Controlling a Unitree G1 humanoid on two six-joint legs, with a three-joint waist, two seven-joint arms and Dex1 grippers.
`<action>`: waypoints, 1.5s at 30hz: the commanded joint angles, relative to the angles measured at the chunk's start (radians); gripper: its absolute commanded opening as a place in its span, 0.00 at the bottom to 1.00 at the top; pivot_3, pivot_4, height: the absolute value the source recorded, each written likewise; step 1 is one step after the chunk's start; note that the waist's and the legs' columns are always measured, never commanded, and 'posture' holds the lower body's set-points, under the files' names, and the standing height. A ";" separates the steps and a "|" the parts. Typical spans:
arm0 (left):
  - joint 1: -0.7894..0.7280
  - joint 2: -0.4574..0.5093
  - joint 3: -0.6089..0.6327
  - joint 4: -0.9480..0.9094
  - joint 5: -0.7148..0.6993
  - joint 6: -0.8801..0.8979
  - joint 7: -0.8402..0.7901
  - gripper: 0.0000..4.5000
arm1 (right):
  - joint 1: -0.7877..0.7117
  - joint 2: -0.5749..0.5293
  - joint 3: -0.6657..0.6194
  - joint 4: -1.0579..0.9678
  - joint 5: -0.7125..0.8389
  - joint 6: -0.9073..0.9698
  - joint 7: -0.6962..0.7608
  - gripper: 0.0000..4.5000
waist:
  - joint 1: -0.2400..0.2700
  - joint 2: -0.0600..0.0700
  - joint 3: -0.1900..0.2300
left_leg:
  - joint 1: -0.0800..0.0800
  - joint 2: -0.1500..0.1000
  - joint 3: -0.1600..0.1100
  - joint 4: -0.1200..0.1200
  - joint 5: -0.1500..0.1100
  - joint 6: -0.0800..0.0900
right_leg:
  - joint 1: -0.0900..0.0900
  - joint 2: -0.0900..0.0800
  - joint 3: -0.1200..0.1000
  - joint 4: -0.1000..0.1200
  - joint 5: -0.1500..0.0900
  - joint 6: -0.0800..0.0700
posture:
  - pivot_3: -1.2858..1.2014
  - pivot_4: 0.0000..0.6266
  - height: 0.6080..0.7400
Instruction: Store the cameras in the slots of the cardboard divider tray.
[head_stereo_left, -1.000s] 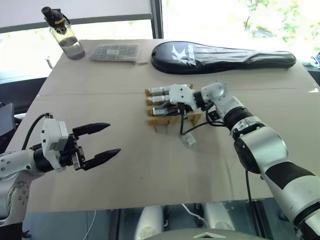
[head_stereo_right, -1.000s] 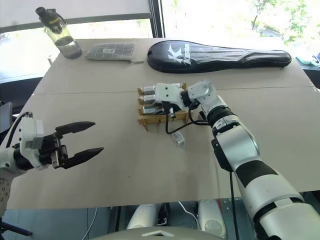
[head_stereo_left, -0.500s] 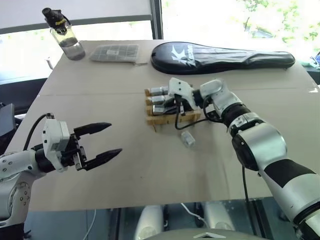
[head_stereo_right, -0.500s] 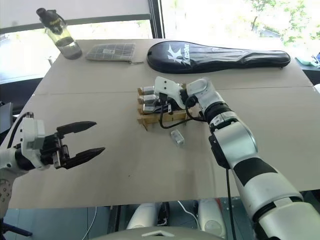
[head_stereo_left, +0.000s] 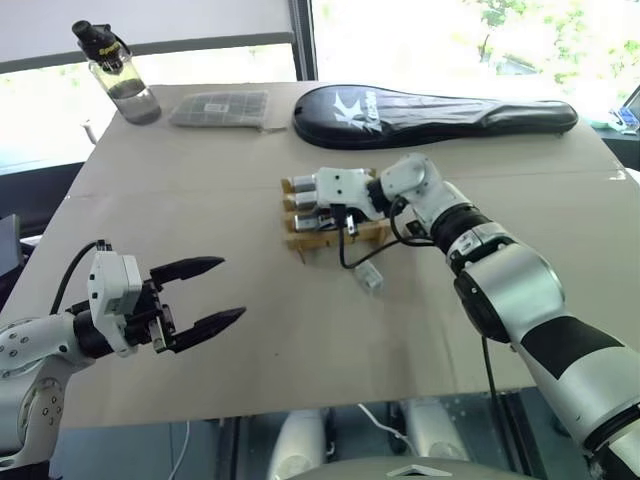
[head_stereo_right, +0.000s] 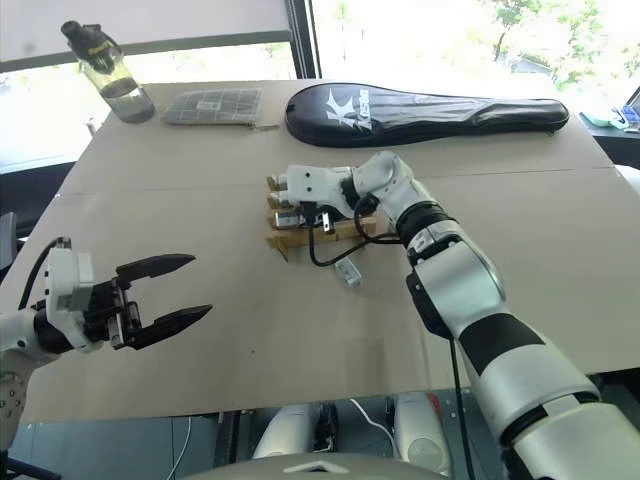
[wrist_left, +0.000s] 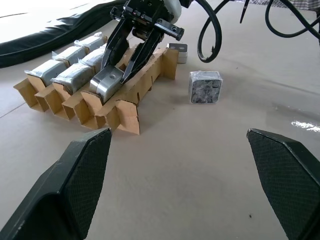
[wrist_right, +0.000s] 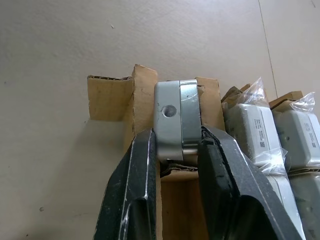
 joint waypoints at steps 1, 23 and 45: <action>-0.007 0.001 0.025 -0.023 -0.010 -0.018 0.007 1.00 | -0.035 -0.001 -0.009 -0.007 0.001 0.000 -0.034 0.54 | 0.001 0.000 0.000 | -0.001 0.000 0.000 0.000 0.000 0.000 | 0.000 0.000 0.000 0.000 0.000 0.000 | 0.52 0.24 1.00; -0.072 0.020 -0.019 0.019 0.000 -0.020 -0.025 1.00 | 0.153 -0.132 -0.186 -0.378 0.247 0.300 0.076 0.99 | 0.017 0.000 0.000 | -0.004 0.000 0.000 -0.002 0.000 0.000 | -0.001 0.000 -0.002 -0.004 0.000 0.000 | 0.52 0.24 1.00; -0.277 0.040 -0.170 0.205 0.050 -0.056 -0.153 1.00 | 1.322 -0.273 -0.242 -2.118 0.403 1.434 -0.530 0.99 | 0.054 -0.004 -0.002 | -0.005 0.001 0.003 0.002 0.000 0.001 | -0.002 0.009 -0.003 -0.003 -0.001 0.002 | 0.52 0.24 1.00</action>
